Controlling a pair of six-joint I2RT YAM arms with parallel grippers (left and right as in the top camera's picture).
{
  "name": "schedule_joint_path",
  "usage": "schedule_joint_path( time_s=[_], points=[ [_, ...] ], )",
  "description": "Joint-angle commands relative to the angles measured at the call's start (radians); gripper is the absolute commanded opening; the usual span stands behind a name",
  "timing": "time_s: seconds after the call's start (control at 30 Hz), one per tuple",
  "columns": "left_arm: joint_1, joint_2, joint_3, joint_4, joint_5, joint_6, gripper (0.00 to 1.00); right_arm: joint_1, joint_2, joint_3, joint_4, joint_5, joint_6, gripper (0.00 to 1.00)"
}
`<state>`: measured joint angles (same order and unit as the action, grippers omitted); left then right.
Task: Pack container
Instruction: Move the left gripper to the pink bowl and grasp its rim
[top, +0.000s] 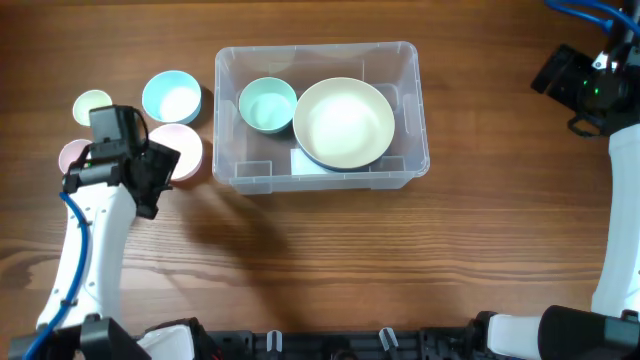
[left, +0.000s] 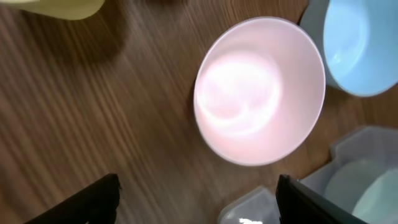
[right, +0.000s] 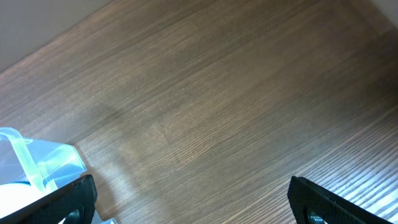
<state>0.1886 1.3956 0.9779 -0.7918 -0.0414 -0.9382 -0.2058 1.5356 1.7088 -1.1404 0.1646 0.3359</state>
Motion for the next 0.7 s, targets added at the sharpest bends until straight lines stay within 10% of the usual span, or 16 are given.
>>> schedule_joint_path(
  time_s=[0.0,0.27,0.5,0.67],
  points=[
    [0.01,0.08,-0.011,0.056,0.06,-0.013,0.82,-0.001,0.003,-0.002,0.003,-0.006,0.008,1.0],
    [0.01,0.296,-0.011,0.107,0.059,-0.012,0.77,-0.001,0.003,-0.002,0.003,-0.006,0.008,1.0],
    [0.01,0.299,-0.008,0.131,0.06,-0.012,0.13,-0.001,0.003,-0.002,0.003,-0.006,0.008,1.0],
    [0.01,0.241,-0.007,0.124,0.061,-0.009,0.04,-0.001,0.003,-0.002,0.003,-0.006,0.007,1.0]
  ],
)
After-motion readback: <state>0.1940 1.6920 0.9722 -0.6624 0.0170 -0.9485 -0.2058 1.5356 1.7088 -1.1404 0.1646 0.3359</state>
